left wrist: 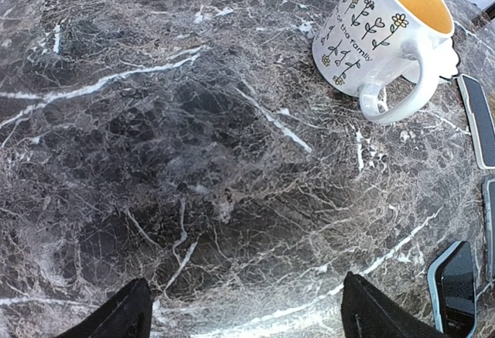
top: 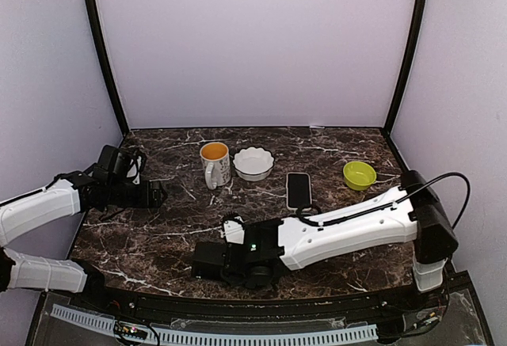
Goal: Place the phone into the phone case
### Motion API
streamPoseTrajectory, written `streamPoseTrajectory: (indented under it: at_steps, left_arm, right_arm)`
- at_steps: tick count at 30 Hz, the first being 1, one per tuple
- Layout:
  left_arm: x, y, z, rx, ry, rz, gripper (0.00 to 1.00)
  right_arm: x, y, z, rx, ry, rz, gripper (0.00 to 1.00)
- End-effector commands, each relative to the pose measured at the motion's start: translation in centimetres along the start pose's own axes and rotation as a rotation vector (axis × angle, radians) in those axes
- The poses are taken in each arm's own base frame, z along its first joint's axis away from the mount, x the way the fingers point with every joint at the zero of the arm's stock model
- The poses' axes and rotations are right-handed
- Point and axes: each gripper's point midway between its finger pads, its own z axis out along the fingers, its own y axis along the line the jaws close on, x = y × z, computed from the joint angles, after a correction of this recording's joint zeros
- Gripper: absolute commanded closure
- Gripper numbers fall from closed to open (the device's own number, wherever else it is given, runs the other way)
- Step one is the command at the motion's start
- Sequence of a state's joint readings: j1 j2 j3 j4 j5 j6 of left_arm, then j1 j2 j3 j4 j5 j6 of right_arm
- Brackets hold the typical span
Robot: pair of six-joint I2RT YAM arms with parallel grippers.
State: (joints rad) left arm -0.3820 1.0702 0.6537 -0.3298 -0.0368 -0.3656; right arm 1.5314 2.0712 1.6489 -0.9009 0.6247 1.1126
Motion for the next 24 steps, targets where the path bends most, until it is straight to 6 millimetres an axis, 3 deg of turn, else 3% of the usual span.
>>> streamPoseTrajectory:
  at_steps: [1,4,9,11,15,20,21,24]
  left_arm:
    - [0.4,-0.1,0.4,0.013,0.019,0.01,0.13]
    - [0.8,-1.1,0.4,0.074,0.032,0.008,0.15]
    - [2.4,-4.9,0.6,0.26,0.091,0.03,0.27]
    - [3.7,-6.6,0.5,0.271,0.122,0.069,0.29]
    - [6.8,-12.6,-0.4,0.4,0.19,0.1,0.33]
    - [9.6,-15.8,0.9,0.437,0.258,0.015,0.44]
    - [10.0,-17.4,0.5,0.466,0.262,0.044,0.44]
    - [11.7,-19.7,2.0,0.443,0.311,0.117,0.47]
  right_arm:
    - [-3.6,-1.9,-1.0,-0.036,-0.077,0.091,0.68]
    - [-4.5,-3.4,-0.6,-0.027,-0.083,0.114,0.65]
    - [-4.7,-5.5,1.1,-0.076,-0.05,0.136,0.6]
    - [-4.3,-6.1,2.0,-0.101,-0.027,0.147,0.59]
    - [-4.0,-6.6,3.3,-0.169,-0.008,0.175,0.59]
    - [-3.5,-7.4,4.9,-0.201,0.021,0.176,0.59]
    - [-3.3,-7.4,5.2,-0.209,0.031,0.174,0.59]
    - [-2.5,-7.8,6.1,-0.227,0.051,0.162,0.59]
